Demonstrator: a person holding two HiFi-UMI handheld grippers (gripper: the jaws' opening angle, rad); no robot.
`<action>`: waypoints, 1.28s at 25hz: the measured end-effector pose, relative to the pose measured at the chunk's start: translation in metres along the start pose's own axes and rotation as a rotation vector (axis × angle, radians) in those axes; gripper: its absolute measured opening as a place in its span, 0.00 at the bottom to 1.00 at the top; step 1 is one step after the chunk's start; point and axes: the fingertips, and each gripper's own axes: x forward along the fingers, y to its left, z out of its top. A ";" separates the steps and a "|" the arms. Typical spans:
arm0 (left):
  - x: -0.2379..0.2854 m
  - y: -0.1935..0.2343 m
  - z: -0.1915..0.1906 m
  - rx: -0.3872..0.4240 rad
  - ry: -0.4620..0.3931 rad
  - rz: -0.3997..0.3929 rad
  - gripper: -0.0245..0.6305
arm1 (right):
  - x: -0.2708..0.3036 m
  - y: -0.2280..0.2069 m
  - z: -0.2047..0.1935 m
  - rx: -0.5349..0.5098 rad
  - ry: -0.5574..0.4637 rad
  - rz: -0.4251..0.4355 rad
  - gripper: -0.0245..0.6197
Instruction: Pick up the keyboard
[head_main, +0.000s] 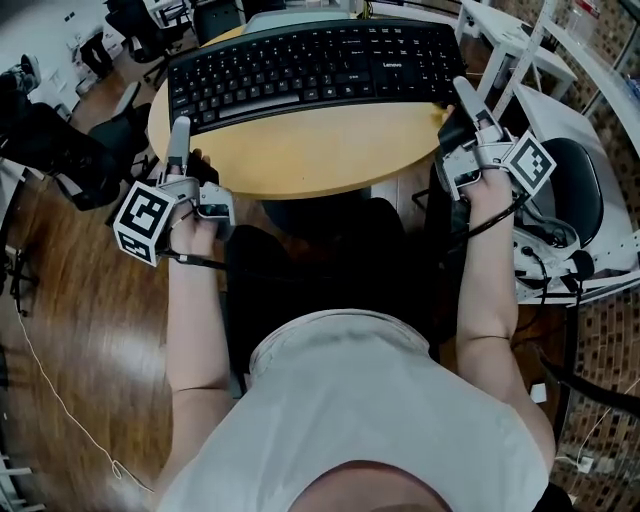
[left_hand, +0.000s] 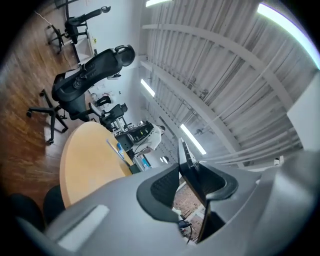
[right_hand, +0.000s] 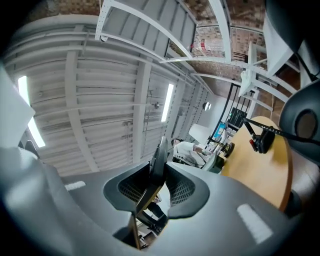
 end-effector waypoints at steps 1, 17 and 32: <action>-0.001 -0.003 0.001 0.005 -0.007 -0.010 0.73 | 0.000 0.005 0.002 -0.009 -0.003 0.010 0.20; -0.006 -0.013 0.007 0.029 -0.043 -0.041 0.73 | 0.000 0.010 0.002 -0.021 -0.015 0.048 0.20; -0.008 -0.017 0.009 0.037 -0.055 -0.049 0.73 | 0.000 0.009 0.001 -0.017 -0.018 0.057 0.20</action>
